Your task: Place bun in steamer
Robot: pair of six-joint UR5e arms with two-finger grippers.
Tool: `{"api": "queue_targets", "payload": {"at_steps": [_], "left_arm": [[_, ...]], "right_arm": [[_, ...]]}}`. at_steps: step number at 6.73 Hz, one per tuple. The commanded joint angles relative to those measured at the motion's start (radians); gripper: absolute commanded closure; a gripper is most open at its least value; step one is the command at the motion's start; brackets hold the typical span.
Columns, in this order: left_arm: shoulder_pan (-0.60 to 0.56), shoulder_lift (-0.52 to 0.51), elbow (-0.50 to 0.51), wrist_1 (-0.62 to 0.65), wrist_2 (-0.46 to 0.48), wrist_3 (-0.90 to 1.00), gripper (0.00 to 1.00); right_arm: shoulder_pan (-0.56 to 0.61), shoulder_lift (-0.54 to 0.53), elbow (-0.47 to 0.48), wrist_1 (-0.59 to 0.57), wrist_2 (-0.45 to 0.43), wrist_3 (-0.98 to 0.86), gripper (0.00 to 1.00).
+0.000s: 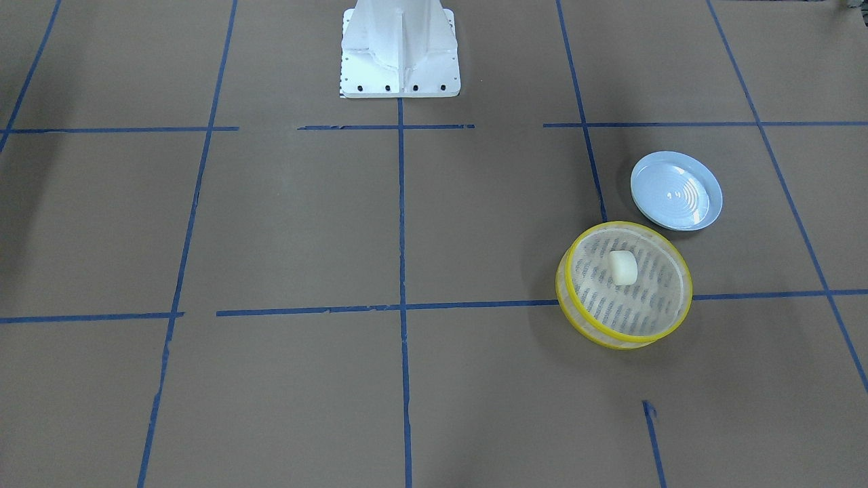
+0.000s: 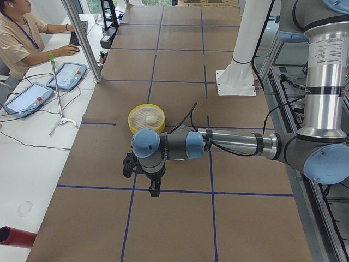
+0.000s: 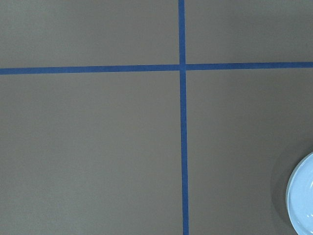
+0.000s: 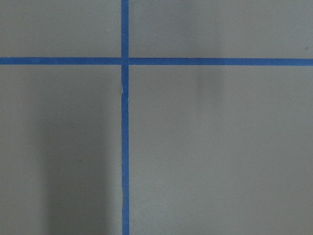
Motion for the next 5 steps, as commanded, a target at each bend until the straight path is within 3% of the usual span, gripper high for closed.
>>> {"api": "queue_targets", "payload": {"at_steps": [1,5], "left_arm": [[-0.002,0.0,0.0,0.001,-0.001,0.0,0.0],[-0.002,0.0,0.011,0.004,0.007,-0.002,0.0]], "right_arm": [[0.0,0.0,0.0,0.0,0.0,0.0,0.0],[0.0,0.0,0.0,0.0,0.0,0.0,0.0]]}}
